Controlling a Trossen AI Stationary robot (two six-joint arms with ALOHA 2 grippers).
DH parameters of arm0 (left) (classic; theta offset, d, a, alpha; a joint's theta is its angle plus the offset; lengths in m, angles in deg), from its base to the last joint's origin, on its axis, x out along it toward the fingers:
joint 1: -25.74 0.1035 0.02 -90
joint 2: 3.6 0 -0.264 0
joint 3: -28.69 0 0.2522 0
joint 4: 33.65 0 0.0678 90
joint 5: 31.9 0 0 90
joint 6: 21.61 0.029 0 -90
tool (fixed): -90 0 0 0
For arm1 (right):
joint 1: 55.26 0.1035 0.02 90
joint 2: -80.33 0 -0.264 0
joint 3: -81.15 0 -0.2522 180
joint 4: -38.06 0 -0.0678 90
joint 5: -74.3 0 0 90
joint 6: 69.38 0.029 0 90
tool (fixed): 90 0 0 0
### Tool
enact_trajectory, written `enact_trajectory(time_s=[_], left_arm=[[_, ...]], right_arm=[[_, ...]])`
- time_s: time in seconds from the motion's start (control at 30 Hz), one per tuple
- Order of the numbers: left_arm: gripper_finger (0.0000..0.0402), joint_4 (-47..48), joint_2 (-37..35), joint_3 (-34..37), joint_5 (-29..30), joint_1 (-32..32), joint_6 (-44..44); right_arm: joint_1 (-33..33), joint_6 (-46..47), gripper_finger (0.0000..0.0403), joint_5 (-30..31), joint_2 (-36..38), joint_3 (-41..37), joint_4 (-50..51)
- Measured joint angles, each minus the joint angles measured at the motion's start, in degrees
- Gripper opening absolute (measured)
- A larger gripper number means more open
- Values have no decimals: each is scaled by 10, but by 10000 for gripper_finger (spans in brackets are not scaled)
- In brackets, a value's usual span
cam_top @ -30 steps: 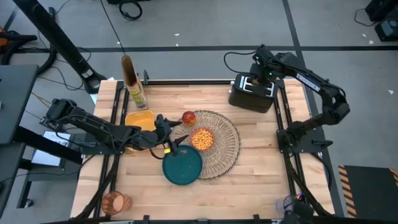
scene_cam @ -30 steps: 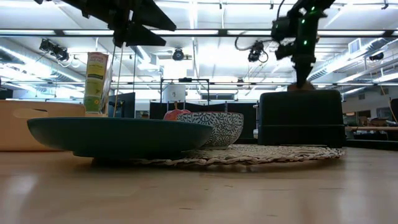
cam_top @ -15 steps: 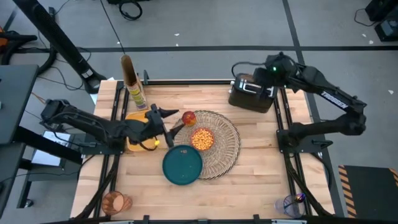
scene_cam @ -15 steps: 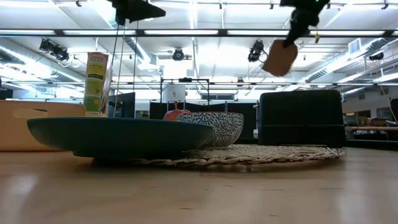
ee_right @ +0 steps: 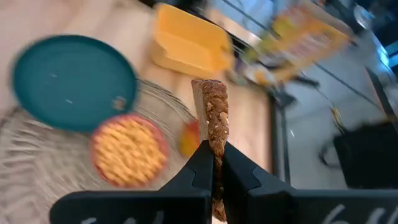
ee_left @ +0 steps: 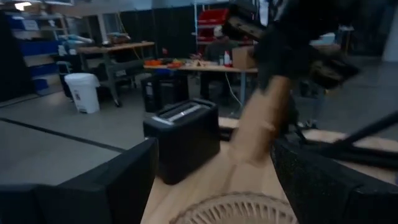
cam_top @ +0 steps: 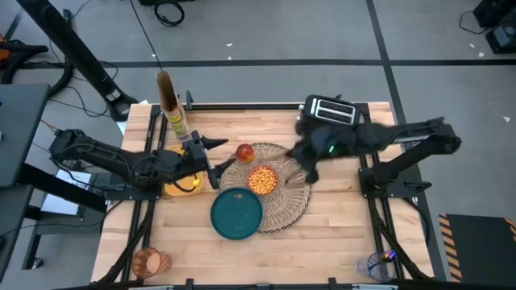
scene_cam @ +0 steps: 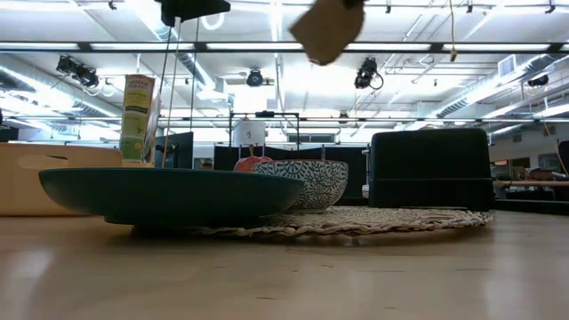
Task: Arrange a breakfast setting
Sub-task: Put the toast bread on the blue plate from the toaster on the brown table mat
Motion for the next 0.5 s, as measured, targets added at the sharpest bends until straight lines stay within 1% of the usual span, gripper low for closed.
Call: enact_trajectory(time_s=[0.1,0.23,0.37,0.5], left_arm=[[318,17,0,0,0,-14,-1],[318,32,-4,0,0,-33,-1],[318,47,-11,0,1,-57,-1],[318,47,-34,0,0,-84,13]], right_arm=[[54,-1,16,1,-52,0,-43],[110,-1,16,13,-129,0,-105],[144,-2,16,37,-215,0,-165],[162,-22,16,75,-299,0,-241]])
